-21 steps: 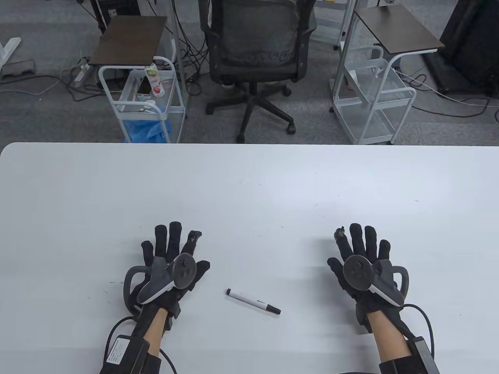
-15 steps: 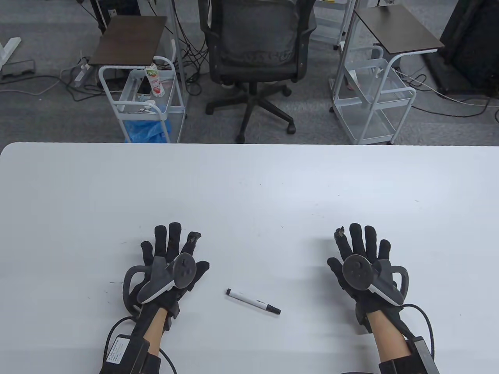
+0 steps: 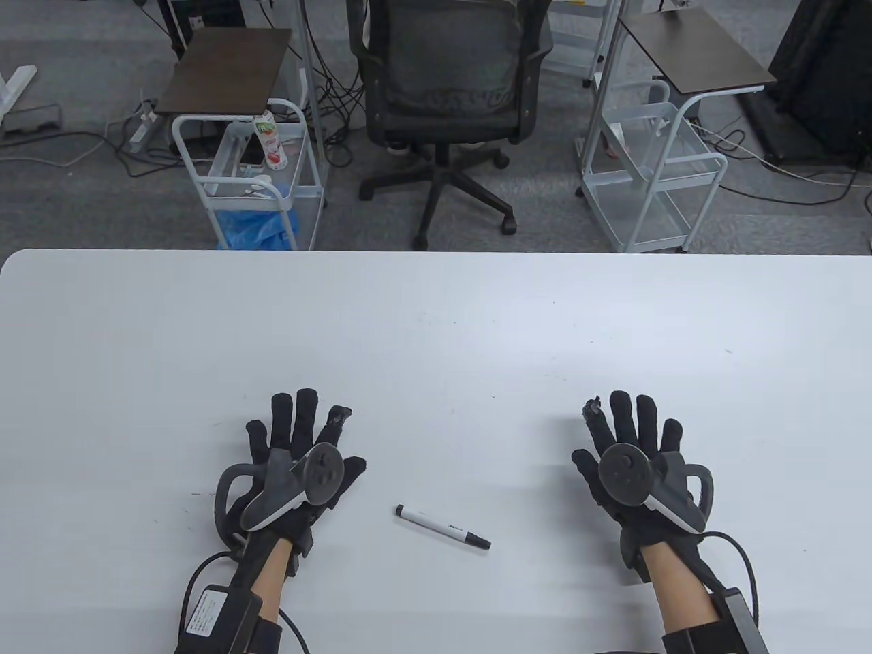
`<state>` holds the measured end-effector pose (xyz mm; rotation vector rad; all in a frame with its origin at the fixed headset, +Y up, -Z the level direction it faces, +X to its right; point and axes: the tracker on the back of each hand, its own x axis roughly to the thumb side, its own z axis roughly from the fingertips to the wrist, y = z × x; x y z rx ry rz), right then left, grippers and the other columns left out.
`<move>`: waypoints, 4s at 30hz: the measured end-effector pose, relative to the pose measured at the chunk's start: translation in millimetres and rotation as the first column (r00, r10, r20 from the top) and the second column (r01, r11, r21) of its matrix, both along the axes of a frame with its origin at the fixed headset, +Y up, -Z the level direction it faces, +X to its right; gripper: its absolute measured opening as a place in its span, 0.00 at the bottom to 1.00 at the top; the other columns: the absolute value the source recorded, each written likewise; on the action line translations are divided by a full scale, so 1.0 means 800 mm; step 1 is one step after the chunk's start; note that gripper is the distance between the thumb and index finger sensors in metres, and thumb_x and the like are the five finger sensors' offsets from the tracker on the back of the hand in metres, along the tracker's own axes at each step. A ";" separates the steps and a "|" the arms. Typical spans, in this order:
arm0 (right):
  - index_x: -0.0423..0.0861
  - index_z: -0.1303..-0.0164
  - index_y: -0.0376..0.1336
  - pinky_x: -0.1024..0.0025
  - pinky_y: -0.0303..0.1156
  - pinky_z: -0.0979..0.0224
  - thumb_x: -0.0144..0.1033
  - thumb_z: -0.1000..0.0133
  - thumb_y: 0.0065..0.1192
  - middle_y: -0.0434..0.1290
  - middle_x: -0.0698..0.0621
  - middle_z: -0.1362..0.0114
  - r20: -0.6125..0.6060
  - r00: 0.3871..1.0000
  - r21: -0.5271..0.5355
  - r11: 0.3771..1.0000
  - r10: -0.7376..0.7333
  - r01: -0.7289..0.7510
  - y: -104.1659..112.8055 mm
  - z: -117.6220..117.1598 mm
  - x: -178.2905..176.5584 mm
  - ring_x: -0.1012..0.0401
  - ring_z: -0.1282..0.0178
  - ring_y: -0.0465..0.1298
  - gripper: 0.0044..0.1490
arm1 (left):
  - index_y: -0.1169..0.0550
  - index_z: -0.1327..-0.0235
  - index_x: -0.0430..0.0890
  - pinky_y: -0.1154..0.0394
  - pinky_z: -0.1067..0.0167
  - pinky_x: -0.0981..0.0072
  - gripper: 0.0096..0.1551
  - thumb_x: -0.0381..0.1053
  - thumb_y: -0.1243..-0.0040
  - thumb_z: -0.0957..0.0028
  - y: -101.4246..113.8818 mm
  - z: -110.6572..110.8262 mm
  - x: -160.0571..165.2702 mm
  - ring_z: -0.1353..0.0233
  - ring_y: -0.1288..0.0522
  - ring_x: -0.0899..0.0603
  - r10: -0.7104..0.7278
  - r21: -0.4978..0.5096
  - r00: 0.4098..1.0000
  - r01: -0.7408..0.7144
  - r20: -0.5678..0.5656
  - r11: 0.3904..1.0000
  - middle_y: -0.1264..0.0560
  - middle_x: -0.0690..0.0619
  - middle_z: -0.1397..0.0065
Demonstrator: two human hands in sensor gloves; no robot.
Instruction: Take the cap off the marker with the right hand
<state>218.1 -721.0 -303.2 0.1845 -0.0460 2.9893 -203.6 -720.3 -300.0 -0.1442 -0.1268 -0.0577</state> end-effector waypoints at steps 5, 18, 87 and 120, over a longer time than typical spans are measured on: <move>0.48 0.08 0.40 0.32 0.27 0.23 0.55 0.35 0.40 0.34 0.36 0.07 0.000 1.000 -0.008 1.000 -0.005 0.005 0.000 0.000 0.001 0.36 0.14 0.31 0.46 | 0.56 0.09 0.61 0.64 0.17 0.30 0.53 0.78 0.72 0.51 -0.002 0.000 0.001 0.11 0.69 0.35 -0.008 -0.007 1.000 0.008 0.002 1.000 0.67 0.47 0.07; 0.48 0.08 0.40 0.31 0.29 0.23 0.55 0.35 0.40 0.34 0.35 0.07 -0.004 0.999 0.011 0.999 -0.039 0.039 0.006 0.003 -0.001 0.36 0.14 0.33 0.47 | 0.54 0.09 0.62 0.63 0.16 0.31 0.53 0.79 0.69 0.51 0.025 0.017 0.033 0.10 0.66 0.37 0.133 0.057 0.978 -0.144 0.160 0.988 0.66 0.50 0.06; 0.32 0.14 0.51 0.62 0.75 0.40 0.52 0.33 0.41 0.68 0.32 0.22 -0.198 0.762 -0.430 0.753 -0.616 0.498 0.004 0.004 -0.115 0.48 0.39 0.76 0.46 | 0.28 0.29 0.50 0.25 0.32 0.58 0.29 0.54 0.45 0.44 0.020 0.016 0.114 0.36 0.23 0.50 0.439 -0.121 0.836 -0.423 0.329 0.898 0.22 0.54 0.32; 0.40 0.32 0.68 0.73 0.77 0.50 0.42 0.39 0.52 0.80 0.53 0.45 -0.345 0.798 0.006 0.849 -0.494 0.528 0.033 0.016 -0.048 0.63 0.55 0.79 0.30 | 0.24 0.31 0.42 0.23 0.37 0.59 0.30 0.54 0.47 0.43 0.064 0.008 0.058 0.42 0.19 0.50 0.514 0.025 0.841 -0.524 0.168 0.851 0.17 0.52 0.38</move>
